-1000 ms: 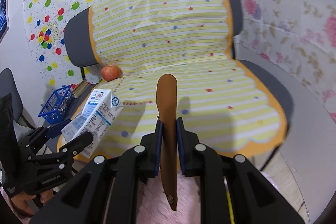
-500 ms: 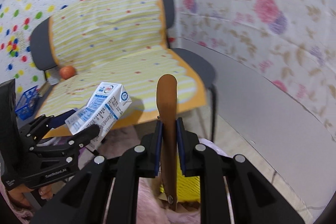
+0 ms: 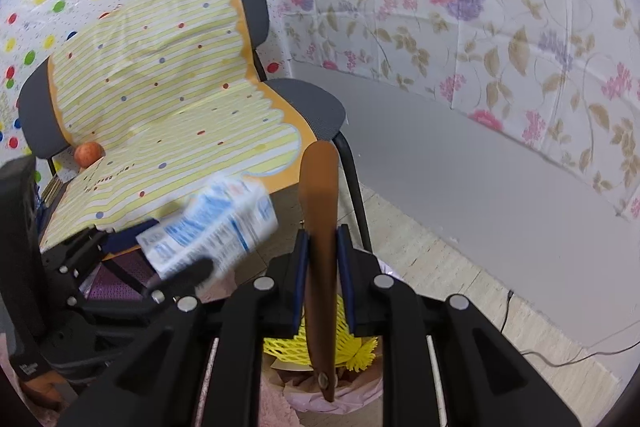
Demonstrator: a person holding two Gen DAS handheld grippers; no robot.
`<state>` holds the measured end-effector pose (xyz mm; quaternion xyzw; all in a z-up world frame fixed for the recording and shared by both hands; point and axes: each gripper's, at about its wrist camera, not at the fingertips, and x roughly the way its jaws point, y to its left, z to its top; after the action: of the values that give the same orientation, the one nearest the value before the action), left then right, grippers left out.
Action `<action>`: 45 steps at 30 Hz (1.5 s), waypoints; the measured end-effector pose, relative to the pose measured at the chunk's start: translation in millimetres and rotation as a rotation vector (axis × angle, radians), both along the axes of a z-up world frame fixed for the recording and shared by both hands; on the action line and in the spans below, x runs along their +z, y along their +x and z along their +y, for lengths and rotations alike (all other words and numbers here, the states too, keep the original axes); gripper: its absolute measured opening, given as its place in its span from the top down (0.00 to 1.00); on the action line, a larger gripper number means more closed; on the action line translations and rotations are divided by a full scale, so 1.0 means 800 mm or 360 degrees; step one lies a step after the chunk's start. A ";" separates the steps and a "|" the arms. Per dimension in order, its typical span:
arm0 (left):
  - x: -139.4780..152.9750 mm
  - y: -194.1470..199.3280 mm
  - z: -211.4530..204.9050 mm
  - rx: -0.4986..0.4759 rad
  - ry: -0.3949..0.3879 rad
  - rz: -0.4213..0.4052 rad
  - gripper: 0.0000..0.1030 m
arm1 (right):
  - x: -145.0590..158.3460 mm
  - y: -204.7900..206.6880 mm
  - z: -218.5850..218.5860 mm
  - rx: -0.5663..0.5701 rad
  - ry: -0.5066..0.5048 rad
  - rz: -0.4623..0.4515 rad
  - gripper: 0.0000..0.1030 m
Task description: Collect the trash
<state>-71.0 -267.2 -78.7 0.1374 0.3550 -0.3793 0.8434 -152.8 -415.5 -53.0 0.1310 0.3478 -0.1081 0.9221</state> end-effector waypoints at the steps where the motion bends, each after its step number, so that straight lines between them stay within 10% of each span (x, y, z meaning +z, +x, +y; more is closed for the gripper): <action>1: -0.003 0.001 -0.001 0.0005 0.0023 0.0005 0.15 | -0.005 0.002 -0.003 0.0003 0.0032 0.0006 0.73; 13: 0.003 0.028 0.069 0.0267 0.0033 0.0059 0.14 | -0.009 0.002 0.003 0.0042 0.0015 0.0069 0.42; 20: 0.037 0.026 0.104 0.0402 0.0010 -0.0019 0.10 | 0.020 0.008 0.038 0.0149 -0.0062 0.0007 0.06; 45: 0.122 0.030 0.297 0.1083 0.0066 -0.0078 0.06 | 0.120 0.091 0.191 0.0672 -0.0213 -0.0191 0.06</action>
<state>-47.4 -29.5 18.8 0.0372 0.3677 -0.0656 0.9269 -79.9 -262.7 43.3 -0.0001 0.3042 0.0724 0.9499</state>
